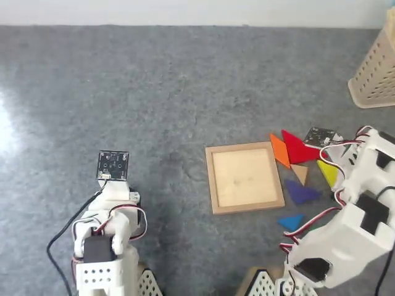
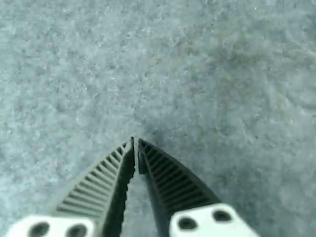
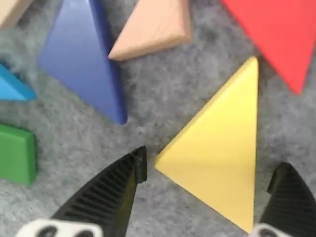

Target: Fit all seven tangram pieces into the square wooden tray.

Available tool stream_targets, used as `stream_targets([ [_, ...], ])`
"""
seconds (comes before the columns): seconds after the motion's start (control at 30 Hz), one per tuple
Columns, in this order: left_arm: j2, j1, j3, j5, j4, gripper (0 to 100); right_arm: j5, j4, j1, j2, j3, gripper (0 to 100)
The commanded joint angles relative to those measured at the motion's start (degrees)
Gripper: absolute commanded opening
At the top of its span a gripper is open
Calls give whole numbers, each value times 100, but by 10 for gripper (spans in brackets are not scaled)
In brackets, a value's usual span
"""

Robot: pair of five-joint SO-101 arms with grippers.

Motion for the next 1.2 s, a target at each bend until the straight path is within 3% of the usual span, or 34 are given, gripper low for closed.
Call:
stream_targets([
  [0.0, -97, -9, -66, 35, 26, 12, 167, -4, 145, -31, -255, 394],
  [0.13, -97, -9, -66, 35, 26, 12, 387, -4, 171, -31, -246, 378],
  [0.27, -97, -9, -66, 35, 26, 12, 519, -4, 233, -31, -237, 285],
  [0.63, -97, -9, -66, 35, 26, 12, -571, 22, 154, -31, -229, 196],
  [0.83, -97, -9, -66, 35, 26, 12, -1978, 48, 251, -31, -220, 199],
  [1.17, -97, -9, -66, 35, 26, 12, -4316, 681, -57, -347, -290, 331],
])
